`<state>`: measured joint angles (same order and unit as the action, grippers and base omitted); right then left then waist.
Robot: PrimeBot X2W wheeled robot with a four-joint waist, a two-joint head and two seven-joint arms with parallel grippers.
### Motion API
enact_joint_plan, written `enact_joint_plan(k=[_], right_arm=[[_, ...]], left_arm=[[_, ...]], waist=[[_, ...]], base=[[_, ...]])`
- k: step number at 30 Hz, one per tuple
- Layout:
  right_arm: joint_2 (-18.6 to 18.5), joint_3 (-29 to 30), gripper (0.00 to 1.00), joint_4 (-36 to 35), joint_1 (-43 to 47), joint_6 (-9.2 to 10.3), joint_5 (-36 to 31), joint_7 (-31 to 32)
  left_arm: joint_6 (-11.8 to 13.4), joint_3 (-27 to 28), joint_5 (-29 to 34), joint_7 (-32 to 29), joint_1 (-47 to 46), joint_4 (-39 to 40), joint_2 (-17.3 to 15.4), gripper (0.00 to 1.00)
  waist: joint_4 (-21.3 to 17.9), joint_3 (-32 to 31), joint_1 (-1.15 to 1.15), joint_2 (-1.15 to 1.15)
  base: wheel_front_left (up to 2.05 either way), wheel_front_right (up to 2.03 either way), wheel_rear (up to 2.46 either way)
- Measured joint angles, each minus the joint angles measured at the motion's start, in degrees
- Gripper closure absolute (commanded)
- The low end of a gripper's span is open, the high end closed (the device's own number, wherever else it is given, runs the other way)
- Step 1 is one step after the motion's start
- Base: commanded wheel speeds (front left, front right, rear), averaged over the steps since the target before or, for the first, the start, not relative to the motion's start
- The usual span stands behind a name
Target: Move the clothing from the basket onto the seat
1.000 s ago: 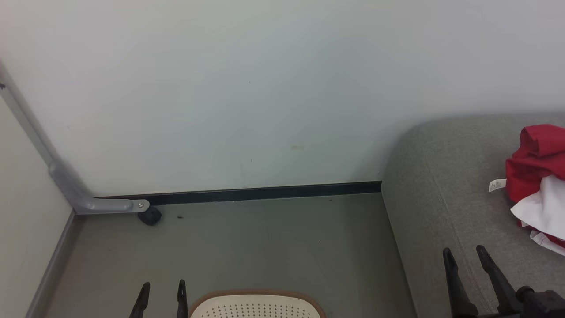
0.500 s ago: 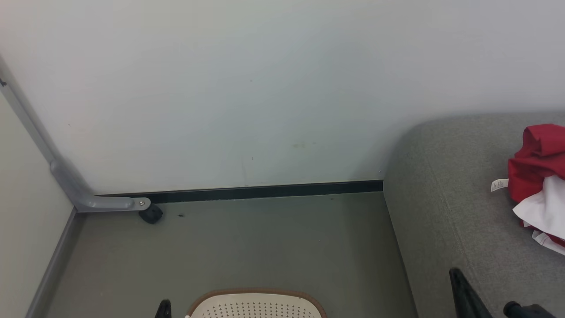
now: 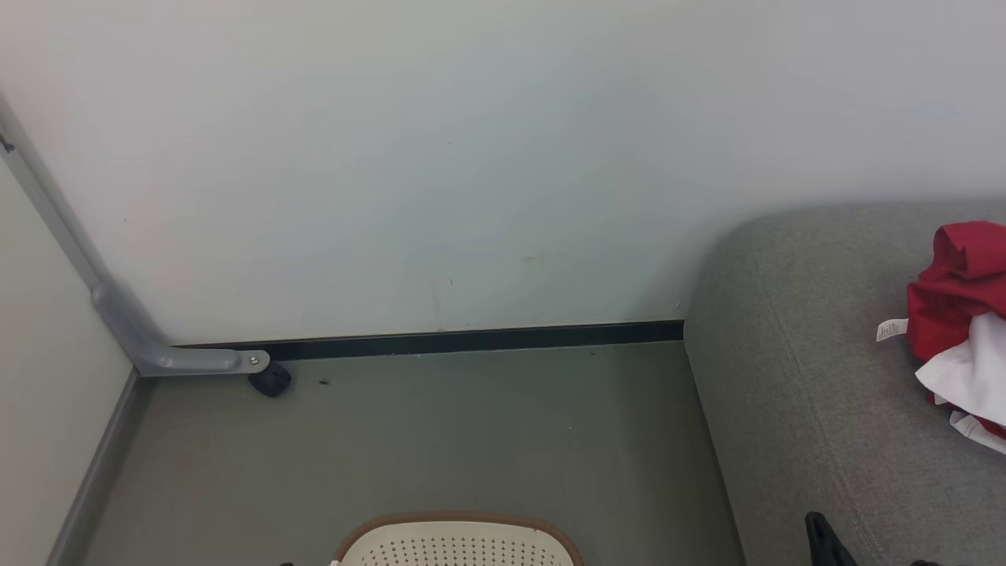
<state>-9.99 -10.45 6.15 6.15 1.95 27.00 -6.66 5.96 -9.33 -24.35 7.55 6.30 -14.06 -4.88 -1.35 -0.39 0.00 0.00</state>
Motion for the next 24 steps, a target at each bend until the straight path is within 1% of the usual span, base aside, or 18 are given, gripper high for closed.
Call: enact_joint_plan(k=[4, 9, 11, 24], right_arm=[[0.2, 0.7, 1.0, 0.3, -0.2, -0.19, 2.4, 0.6], [0.6, 1.7, 1.0, 0.9, -1.1, -0.86, 6.0, 1.4], [0.9, 2.4, 1.0, 1.5, -1.1, -1.01, 8.0, 1.9], [2.1, 5.1, 1.0, 3.1, -2.4, -2.33, 17.6, 3.8]], left_arm=[[-0.5, 0.5, -1.8, -0.5, -0.1, -0.1, 0.1, 1.0], [-1.2, 1.5, -5.6, -1.5, -0.3, -0.2, 0.2, 1.0], [-1.5, 1.8, -8.3, -2.0, -0.5, -0.4, 0.4, 1.0], [-3.4, 4.0, -18.2, -4.0, -2.3, -0.8, 0.8, 1.0]], waist=[[0.1, 0.0, 0.0, 0.0], [0.1, 0.0, 0.0, 0.0], [0.2, 0.1, 0.0, 0.0], [0.4, 0.1, 0.0, 0.0]], base=[[0.0, 0.0, 0.0], [0.0, 0.0, 0.0], [0.0, 0.0, 0.0], [0.0, 0.0, 0.0]])
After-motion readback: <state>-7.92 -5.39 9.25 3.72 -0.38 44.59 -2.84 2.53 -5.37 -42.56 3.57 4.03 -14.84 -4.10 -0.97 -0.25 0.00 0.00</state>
